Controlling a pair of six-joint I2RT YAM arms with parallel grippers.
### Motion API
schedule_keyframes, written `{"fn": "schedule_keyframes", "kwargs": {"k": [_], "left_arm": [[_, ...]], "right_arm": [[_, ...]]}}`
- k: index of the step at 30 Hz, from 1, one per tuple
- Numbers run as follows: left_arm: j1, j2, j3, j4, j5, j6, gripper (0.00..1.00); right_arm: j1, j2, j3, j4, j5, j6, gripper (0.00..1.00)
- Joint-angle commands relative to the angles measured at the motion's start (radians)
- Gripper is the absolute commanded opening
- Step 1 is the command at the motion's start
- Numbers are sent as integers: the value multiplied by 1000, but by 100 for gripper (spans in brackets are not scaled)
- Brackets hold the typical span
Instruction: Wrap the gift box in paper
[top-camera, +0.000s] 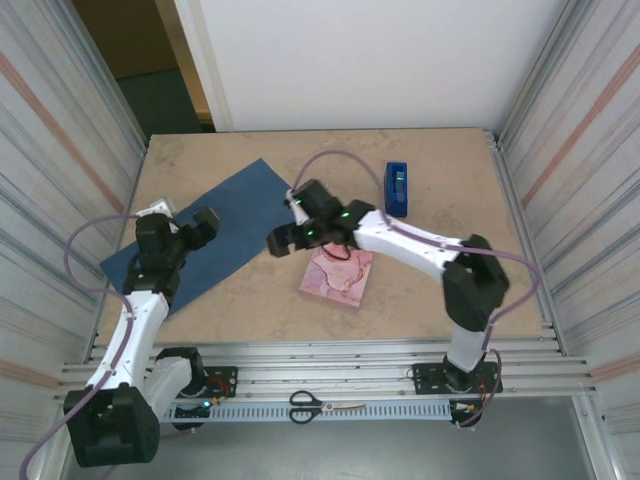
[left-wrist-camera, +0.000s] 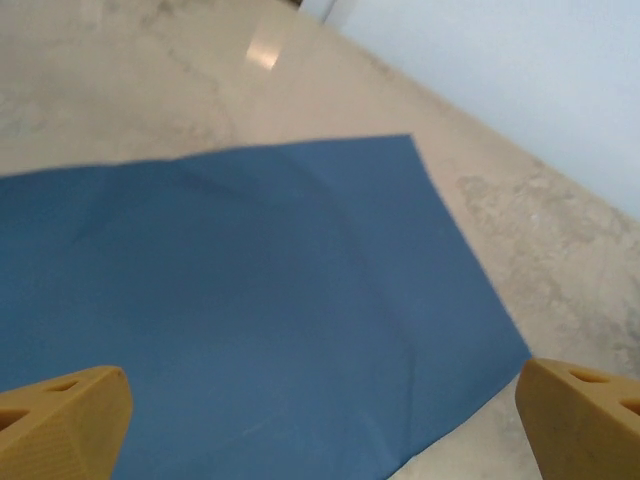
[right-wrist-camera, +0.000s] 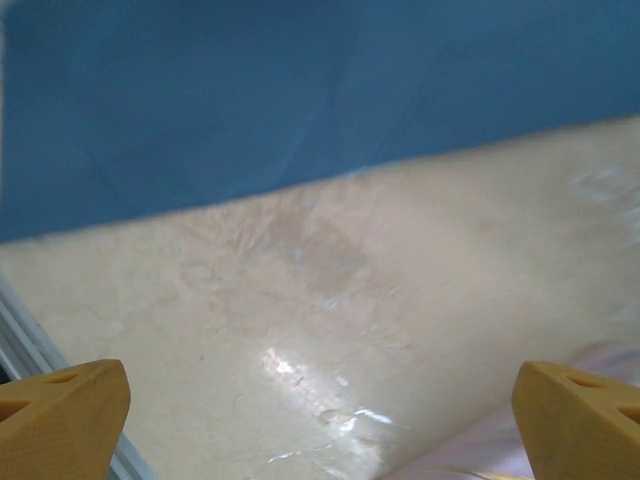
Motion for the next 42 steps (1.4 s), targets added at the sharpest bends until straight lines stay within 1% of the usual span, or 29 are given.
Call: {"fn": "schedule_keyframes", "kwargs": {"k": [1,2,5,8,12,17,21,26,31,35,40,42], "left_arm": [[67,-2,54,-139,40,-37,99],[92,-1,54,-142,60,-39,99],[123,8,59,-149,87,-33,99],[123,40,68,-136,125,-29,99],[124,103,95,-134,183,-31,99],[117,181,128,-135,247,-13,99],[68,238,158,-135,253,15,99],[-47,363,235,-158,250,70,99],[-128,508,317,-170,252,88,99],[-160,598,365,-182,247,109,99],[-196,696,432,-201,272,148,99],[-210,744,472,-221,282,162,99]], "right_arm": [[57,51,72,-138,36,45,96],[75,65,74,-129,21,42,95],[98,108,112,-178,13,48,92],[122,129,117,-199,-25,49,92],[131,135,101,-269,11,59,92],[111,56,-13,-288,46,78,91],[56,-33,-131,-294,73,83,90],[-55,-143,-276,-292,94,76,90],[-228,-238,-381,-289,110,30,90],[-372,-295,-431,-278,82,-33,89],[-545,-332,-463,-310,100,-86,89],[-599,-358,-482,-304,91,-96,89]]}}
